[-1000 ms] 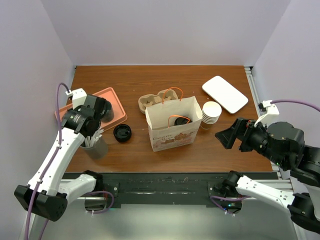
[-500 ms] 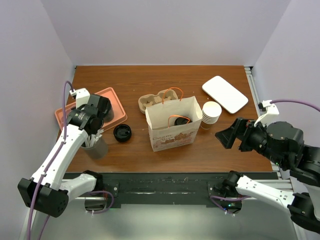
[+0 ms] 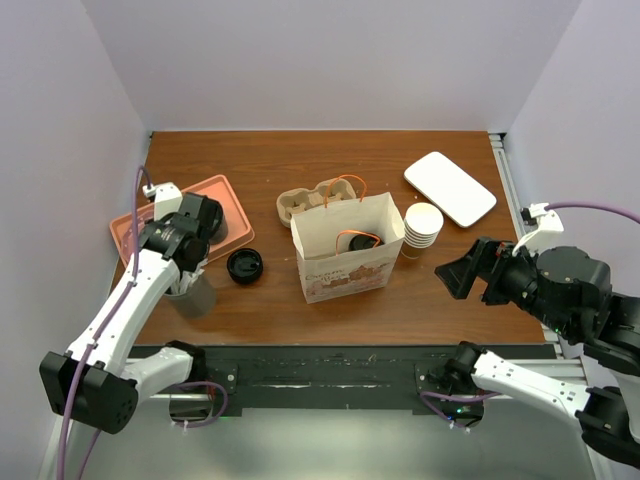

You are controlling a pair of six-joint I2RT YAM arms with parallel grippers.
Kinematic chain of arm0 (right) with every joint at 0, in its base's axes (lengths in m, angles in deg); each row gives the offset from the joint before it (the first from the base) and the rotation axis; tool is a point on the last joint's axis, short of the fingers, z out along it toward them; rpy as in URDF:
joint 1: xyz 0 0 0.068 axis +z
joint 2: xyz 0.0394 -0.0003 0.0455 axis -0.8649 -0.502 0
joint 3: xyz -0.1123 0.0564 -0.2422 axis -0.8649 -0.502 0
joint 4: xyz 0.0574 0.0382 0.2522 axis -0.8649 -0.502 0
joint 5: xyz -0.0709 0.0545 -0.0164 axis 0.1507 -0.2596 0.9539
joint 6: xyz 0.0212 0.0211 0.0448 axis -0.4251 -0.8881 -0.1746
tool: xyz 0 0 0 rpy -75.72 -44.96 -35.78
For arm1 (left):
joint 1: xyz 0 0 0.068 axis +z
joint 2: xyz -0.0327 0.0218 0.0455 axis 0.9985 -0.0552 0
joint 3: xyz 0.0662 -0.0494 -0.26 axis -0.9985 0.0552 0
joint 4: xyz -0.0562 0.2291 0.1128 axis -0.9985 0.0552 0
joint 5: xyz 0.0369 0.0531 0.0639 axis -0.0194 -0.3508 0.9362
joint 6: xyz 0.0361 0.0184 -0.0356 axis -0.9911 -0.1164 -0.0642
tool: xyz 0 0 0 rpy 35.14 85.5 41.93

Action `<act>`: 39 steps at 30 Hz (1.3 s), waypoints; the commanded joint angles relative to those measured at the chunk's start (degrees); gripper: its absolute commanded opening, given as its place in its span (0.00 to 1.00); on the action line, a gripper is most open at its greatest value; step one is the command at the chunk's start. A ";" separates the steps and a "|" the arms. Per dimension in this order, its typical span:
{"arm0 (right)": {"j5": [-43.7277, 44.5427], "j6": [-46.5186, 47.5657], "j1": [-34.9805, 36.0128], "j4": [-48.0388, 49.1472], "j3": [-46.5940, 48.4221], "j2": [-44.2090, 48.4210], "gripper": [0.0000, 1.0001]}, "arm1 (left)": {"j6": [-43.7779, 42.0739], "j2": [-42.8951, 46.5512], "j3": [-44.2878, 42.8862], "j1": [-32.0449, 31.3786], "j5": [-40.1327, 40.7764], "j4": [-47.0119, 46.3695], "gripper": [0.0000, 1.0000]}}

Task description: Pack the takeout coffee

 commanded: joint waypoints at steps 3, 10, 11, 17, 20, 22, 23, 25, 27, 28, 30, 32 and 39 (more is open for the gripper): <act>2.02 0.98 -0.12 0.16 1.40 -0.44 0.99 | -1.18 -0.08 0.53 0.47 3.35 -3.53 0.30; 1.93 0.80 -0.12 0.34 1.22 -0.18 0.99 | -1.88 0.18 0.62 0.47 3.09 -3.62 0.21; 1.93 0.72 -0.12 0.33 1.14 -0.09 0.99 | -2.15 0.18 0.62 0.47 2.91 -3.71 0.19; 1.67 0.54 -0.03 0.42 0.96 0.26 0.99 | -2.41 0.53 -0.17 0.47 2.30 -3.19 0.13; 1.58 0.45 -0.12 0.51 0.87 0.26 0.99 | -3.03 0.80 -1.22 0.47 1.42 -2.40 0.09; 1.40 0.37 -0.12 0.60 0.70 0.35 0.99 | -2.68 1.06 -2.36 0.47 0.98 -1.43 0.06; 1.32 0.36 -0.12 0.77 0.61 0.35 0.99 | -2.50 1.41 -2.72 0.47 0.98 -0.73 0.05; 1.14 0.54 -0.12 1.04 0.34 0.35 0.99 | -2.68 2.11 -3.51 0.47 0.11 -0.46 0.03; 0.96 0.71 -0.12 1.30 0.08 0.35 0.99 | -2.94 2.38 -4.47 0.47 -0.60 0.24 0.02; 0.79 0.72 -0.12 1.65 -0.01 0.35 0.99 | -2.94 2.29 -5.96 0.47 -0.95 0.77 0.02; 0.52 0.89 -0.12 1.92 -0.27 0.35 0.99 | -3.20 2.20 -7.72 0.47 -0.87 1.91 0.02; 0.26 0.98 -0.12 2.09 -0.45 0.17 0.99 | -4.17 2.29 -10.45 0.47 -0.87 2.52 0.01; -0.09 2.30 -0.21 2.36 1.22 -1.23 0.99 | -4.35 2.20 -19.76 0.47 -1.57 6.74 0.00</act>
